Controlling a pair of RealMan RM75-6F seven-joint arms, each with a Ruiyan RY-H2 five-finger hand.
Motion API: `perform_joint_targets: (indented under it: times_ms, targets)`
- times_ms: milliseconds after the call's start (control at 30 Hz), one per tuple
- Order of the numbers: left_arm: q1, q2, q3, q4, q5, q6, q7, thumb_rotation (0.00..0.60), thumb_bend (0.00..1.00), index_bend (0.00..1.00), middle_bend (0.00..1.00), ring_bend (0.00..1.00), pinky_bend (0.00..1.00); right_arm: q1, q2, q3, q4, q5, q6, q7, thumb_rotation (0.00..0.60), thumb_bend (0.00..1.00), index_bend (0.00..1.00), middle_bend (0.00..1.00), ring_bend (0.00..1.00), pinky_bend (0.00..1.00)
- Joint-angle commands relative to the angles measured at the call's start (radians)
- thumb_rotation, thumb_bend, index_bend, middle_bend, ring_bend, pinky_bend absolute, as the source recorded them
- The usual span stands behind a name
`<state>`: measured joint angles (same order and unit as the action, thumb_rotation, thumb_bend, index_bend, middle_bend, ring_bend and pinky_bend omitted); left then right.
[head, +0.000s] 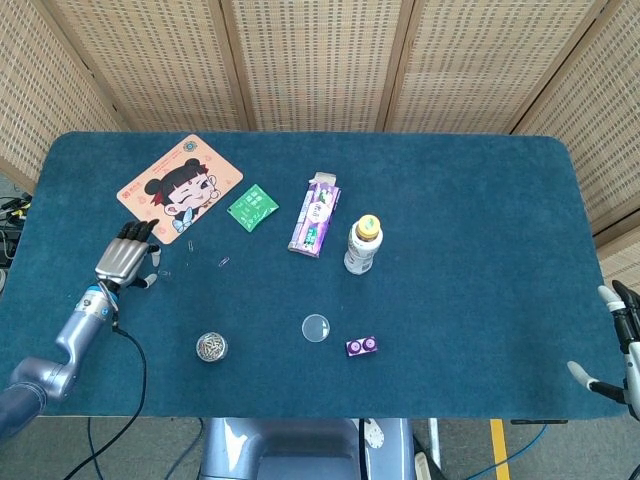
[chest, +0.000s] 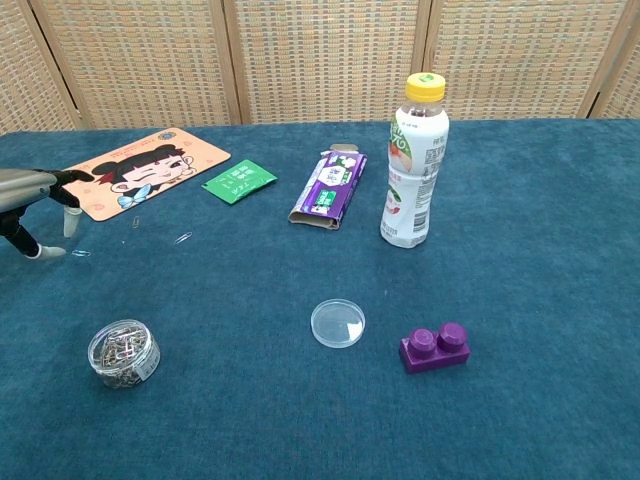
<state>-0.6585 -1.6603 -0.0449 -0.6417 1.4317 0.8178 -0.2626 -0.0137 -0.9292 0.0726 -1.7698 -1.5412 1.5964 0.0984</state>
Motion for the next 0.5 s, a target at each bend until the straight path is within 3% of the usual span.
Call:
perform_joint_targets:
  times_ms: [33,500]
  targets:
    - [0.001,0.0,0.002,0.002,0.0,-0.004,-0.005,0.6,0.32,0.56,0.0,0.0,0.0,0.0,0.001,-0.001,0.0,-0.001,0.0,0.002,0.6,0.0,0.04,0.0,0.0,0.0]
    - [0.001,0.019,-0.002,-0.03,-0.013,-0.022,0.008,0.6,0.36,0.53,0.0,0.0,0.0,-0.003,0.006,-0.005,0.003,-0.012,0.005,0.017,0.6,0.0,0.04,0.0,0.0,0.0]
